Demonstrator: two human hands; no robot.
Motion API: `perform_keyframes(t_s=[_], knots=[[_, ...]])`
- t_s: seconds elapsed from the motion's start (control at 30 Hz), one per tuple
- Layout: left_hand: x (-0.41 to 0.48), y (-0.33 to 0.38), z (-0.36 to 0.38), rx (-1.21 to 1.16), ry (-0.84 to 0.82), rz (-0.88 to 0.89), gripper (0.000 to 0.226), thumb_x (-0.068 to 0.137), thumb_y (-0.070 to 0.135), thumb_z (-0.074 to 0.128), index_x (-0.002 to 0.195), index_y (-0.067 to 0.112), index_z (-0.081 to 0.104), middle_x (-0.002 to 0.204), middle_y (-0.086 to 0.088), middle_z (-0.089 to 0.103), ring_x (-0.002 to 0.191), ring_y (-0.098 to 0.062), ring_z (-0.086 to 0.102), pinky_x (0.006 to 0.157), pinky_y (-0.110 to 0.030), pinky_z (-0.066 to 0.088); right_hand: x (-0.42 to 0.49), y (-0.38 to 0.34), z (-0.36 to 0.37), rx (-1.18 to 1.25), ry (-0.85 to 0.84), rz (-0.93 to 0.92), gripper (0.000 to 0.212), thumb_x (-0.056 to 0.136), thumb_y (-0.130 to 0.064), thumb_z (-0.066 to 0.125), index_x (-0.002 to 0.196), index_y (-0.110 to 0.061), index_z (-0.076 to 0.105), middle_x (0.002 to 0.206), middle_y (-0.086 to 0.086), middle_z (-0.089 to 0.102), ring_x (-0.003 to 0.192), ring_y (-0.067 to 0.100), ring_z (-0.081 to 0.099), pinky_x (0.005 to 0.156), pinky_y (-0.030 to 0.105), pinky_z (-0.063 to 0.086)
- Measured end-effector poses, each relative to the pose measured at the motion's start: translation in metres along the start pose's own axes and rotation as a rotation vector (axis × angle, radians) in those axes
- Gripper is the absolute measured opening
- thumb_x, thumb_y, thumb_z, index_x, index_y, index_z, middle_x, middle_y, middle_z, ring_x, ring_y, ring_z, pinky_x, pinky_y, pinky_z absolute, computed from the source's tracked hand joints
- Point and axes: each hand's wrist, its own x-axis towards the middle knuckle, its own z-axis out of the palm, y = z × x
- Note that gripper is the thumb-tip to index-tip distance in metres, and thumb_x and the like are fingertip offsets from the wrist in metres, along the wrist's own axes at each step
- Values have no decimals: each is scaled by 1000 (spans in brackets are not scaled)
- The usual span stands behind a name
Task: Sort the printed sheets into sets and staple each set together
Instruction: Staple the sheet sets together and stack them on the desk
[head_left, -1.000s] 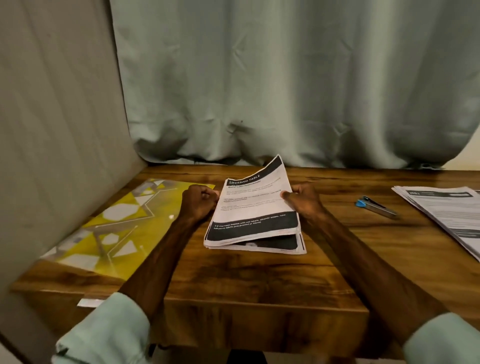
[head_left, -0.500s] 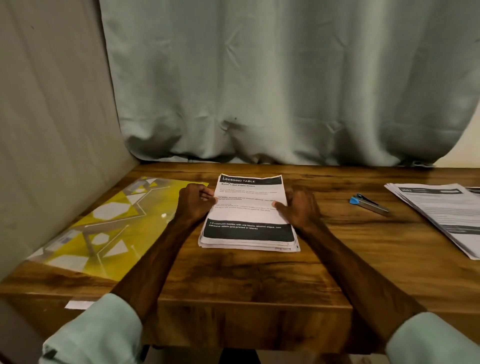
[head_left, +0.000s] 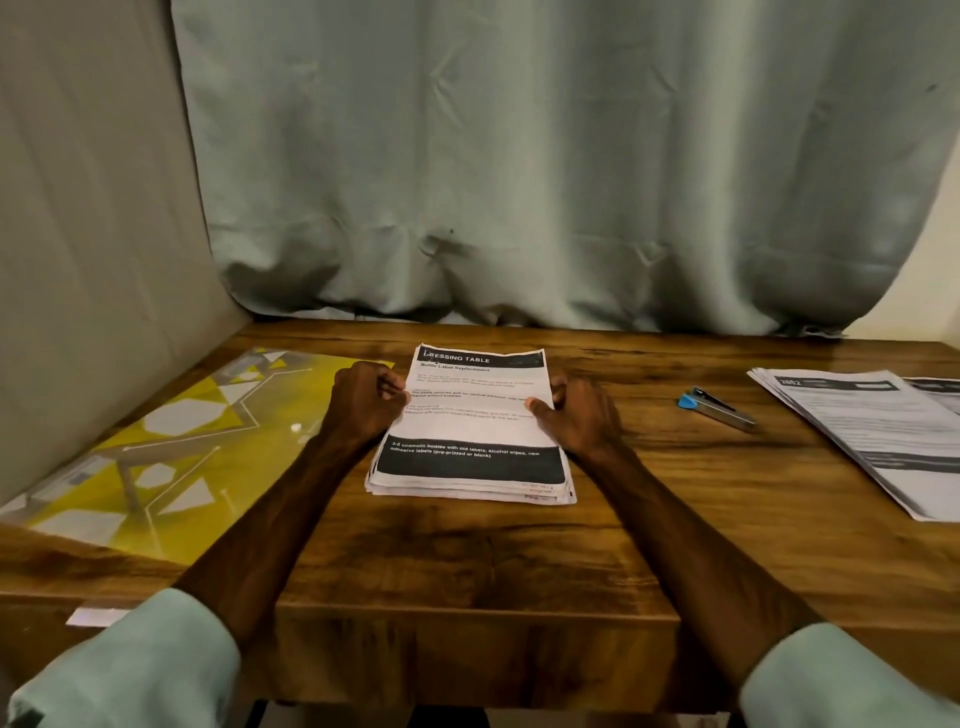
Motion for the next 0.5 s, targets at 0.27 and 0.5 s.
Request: perform_keyframes(t_s=[0.27,0.5], knots=[[-3,2,0,37,19,26,6,80,10,84,81,15,81,79,2,77,73,-10,71,81,-36,61,2,6,3,21,-8,7,28,89,-42,75,102,-19,66,101,-1,71,94,21,65,74,32,48],[-8,6,-2,38,29,38,10,81,7,81,77,16,80,73,3,75,68,-11,70,74,-28,57,1,9,4,51,3,4,24,89,-39,74,94,-18,64,101,0,71,92,20,66,76,34,53]])
